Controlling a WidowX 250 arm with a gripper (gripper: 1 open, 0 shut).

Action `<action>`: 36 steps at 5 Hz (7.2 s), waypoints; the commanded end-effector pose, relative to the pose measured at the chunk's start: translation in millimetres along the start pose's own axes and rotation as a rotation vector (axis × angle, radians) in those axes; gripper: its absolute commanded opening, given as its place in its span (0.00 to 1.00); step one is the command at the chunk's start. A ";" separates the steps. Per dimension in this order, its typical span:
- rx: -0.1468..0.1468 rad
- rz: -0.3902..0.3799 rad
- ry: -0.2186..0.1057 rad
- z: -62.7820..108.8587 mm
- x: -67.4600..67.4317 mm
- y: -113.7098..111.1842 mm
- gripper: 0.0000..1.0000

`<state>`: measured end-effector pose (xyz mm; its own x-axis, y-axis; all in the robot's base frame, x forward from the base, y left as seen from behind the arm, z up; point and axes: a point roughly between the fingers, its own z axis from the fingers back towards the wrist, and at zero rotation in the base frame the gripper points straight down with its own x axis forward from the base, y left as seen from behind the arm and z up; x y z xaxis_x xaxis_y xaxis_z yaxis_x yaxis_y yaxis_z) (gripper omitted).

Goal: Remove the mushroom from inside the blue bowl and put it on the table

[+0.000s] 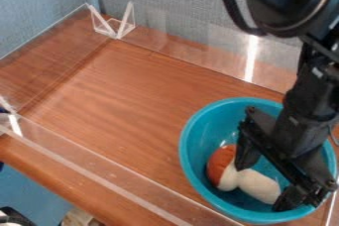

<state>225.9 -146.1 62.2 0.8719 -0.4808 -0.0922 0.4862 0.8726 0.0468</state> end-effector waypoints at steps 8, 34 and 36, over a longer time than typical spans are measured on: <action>0.087 0.069 -0.056 -16.6 13.8 33.9 1.00; 0.100 0.358 -0.102 14.0 -52.5 167.6 0.00; 0.077 0.383 -0.051 -13.6 -59.0 187.6 0.00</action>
<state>259.8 43.0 53.0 0.9901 -0.1337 -0.0426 0.1383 0.9813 0.1339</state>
